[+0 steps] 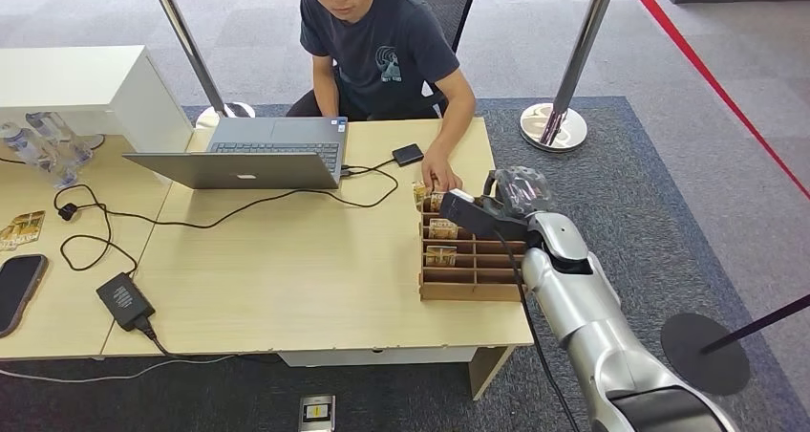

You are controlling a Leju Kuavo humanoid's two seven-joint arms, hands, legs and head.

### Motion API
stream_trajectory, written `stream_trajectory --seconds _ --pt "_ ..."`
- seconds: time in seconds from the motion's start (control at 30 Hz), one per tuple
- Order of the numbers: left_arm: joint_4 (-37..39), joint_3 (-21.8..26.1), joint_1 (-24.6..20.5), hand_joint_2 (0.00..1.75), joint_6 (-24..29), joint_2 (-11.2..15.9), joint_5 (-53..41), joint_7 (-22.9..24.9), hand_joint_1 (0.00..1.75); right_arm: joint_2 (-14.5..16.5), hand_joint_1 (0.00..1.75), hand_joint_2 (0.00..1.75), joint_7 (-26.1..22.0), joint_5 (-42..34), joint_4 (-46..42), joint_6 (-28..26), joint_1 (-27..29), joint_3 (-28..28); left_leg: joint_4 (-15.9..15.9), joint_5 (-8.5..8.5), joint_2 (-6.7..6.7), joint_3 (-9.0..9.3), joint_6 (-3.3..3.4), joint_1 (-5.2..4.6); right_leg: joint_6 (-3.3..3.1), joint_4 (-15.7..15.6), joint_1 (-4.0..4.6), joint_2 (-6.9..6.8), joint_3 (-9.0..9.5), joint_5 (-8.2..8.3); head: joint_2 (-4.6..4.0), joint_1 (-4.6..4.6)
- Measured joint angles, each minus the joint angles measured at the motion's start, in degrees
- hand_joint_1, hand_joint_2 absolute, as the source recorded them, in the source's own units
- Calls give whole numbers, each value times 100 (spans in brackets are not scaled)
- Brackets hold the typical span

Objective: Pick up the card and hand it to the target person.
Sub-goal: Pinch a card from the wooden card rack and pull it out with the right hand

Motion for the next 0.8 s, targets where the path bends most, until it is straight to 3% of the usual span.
stream_trajectory --seconds 0.37,0.8 --pt "0 5 0 0 2 0 23 2 0 -83 175 175 -446 -130 -160 263 30 14 0 0 0 -5 0 0 0 0 0 0 -6 0 -1 0" --pt "0 7 0 0 2 0 10 31 0 -355 175 175 -420 -178 -712 451 305 108 0 0 -1 -16 0 0 0 0 0 0 -16 0 -1 1"
